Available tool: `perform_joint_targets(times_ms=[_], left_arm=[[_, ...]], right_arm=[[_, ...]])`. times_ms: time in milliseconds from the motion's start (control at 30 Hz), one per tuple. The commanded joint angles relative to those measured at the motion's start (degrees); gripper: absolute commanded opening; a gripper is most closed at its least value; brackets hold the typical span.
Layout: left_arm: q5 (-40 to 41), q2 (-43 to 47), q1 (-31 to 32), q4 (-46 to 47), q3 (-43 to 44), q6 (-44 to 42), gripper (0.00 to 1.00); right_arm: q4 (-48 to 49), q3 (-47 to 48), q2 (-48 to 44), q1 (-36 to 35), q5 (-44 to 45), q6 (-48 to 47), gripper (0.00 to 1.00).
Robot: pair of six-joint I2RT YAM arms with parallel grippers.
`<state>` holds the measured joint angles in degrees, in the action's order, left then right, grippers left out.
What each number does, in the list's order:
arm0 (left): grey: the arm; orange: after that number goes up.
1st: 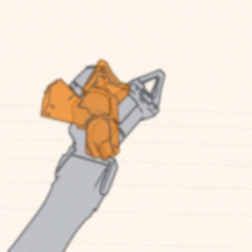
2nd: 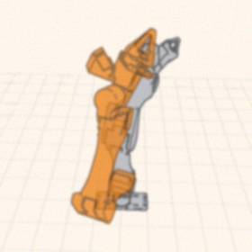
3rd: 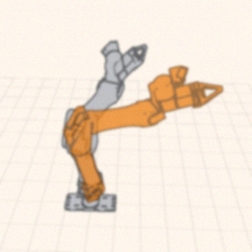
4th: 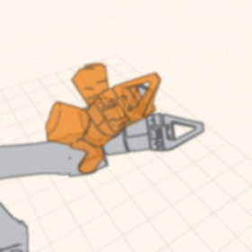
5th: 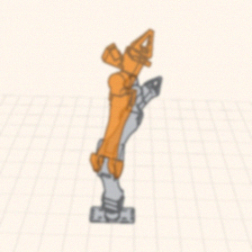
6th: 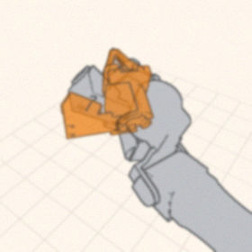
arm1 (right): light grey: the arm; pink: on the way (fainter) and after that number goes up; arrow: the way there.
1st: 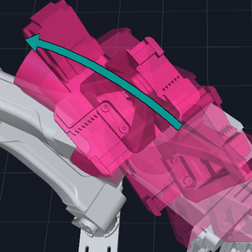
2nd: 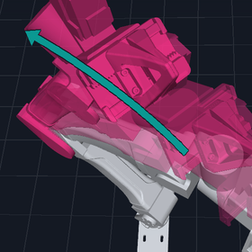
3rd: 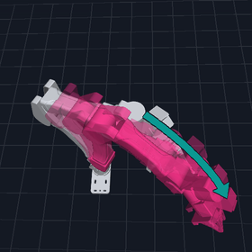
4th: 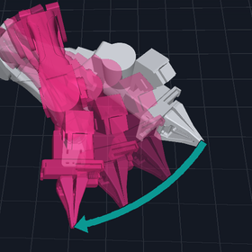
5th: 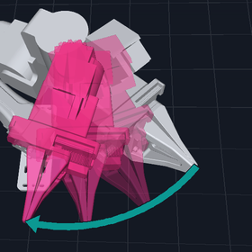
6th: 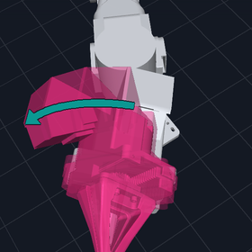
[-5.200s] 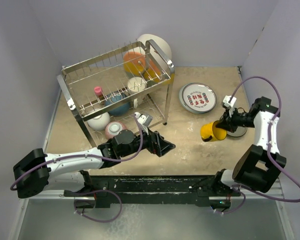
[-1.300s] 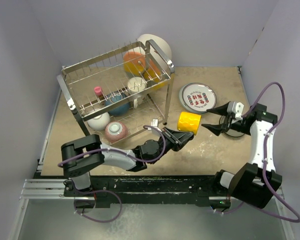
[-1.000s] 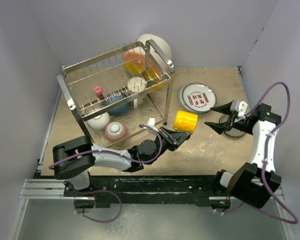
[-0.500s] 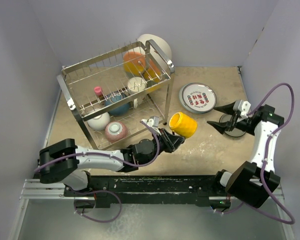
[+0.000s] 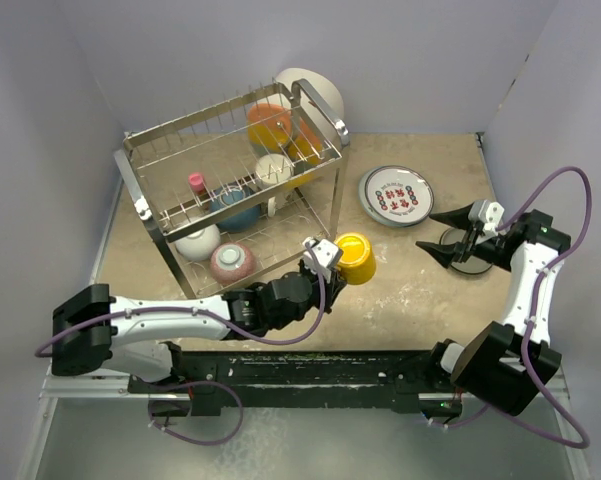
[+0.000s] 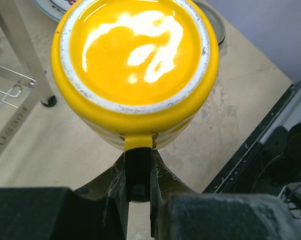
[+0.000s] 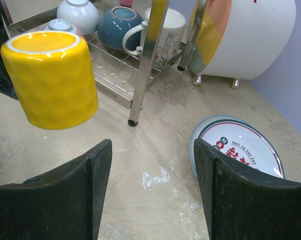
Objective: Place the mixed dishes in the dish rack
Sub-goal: Turn the cup upside down in the dish rack.
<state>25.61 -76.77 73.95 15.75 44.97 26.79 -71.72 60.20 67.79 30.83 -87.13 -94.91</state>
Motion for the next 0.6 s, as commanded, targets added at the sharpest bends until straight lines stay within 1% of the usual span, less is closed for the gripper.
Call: perform_joint_targets(times_ms=[0, 100, 233, 400, 567], left_arm=[[2.24, 4.70, 0.16, -5.84, 6.33, -12.18, 0.00], [4.72, 5.24, 0.14, -11.78, 7.92, -14.77, 0.00], [8.71, 7.38, 0.07, -16.77, 8.61, -17.20, 0.00], [12.81, 9.62, -0.39, -20.30, 8.44, -19.64, 0.00], [13.33, 9.94, -2.12, -23.50, 8.54, -20.28, 0.00]], right_arm=[[-1.56, 1.67, 0.05, 0.37, -2.33, 0.03, 0.69], [-1.50, 1.67, 0.23, 0.37, -2.32, -0.10, 0.69], [-1.52, 1.58, 0.33, 0.48, -2.25, -0.29, 0.70], [-1.55, 1.49, 0.41, 0.46, -2.30, -0.43, 0.71], [-1.54, 1.49, 0.49, 0.46, -2.34, -0.52, 0.71]])
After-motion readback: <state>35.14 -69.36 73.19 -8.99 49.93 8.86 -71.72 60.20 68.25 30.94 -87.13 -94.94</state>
